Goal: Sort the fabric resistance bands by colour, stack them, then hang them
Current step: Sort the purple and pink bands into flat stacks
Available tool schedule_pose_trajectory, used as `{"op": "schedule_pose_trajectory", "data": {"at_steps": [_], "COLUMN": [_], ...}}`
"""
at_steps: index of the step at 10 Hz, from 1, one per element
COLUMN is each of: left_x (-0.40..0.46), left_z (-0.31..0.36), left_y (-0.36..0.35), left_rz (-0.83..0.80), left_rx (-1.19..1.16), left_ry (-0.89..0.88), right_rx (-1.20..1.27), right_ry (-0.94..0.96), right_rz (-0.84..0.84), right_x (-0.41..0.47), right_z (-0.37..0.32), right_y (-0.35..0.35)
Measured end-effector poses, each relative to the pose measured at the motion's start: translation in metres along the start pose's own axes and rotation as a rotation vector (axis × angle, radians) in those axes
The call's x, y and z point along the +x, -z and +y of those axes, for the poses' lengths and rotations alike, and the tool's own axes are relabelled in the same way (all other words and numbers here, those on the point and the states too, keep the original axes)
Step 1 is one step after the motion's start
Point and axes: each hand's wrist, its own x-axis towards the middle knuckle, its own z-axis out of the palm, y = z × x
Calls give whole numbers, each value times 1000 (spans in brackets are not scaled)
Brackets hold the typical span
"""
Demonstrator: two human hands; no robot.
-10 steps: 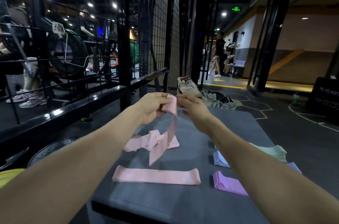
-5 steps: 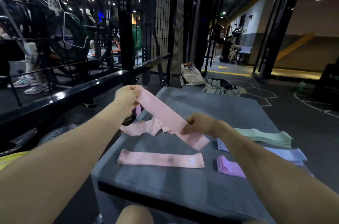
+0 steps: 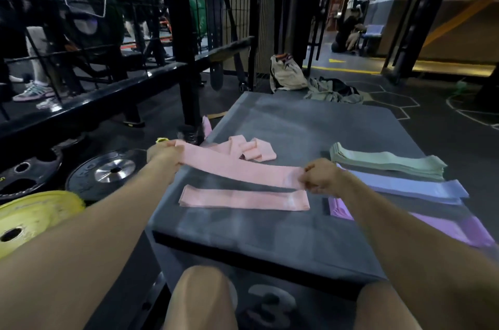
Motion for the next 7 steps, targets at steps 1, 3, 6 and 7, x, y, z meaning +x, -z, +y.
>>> {"op": "schedule_pose_trajectory", "data": {"at_steps": [1,3,6,7], "left_x": [-7,13,14,12], "left_z": [-25,-67,-84,-87], "left_y": [12,17,14,13], "left_rz": [-92,28,49,63], "left_rx": [52,379,596,595], "left_ry": [4,-44,-95,-109], "right_rx": [71,-130,-155,-140], "right_ry": [-52,-89,-54,-51], "right_rz": [100,338,465,463], "right_x": [13,20,20,19], "right_z": [17,38,48,50], "right_y": [-9,-30,-42,-45]}}
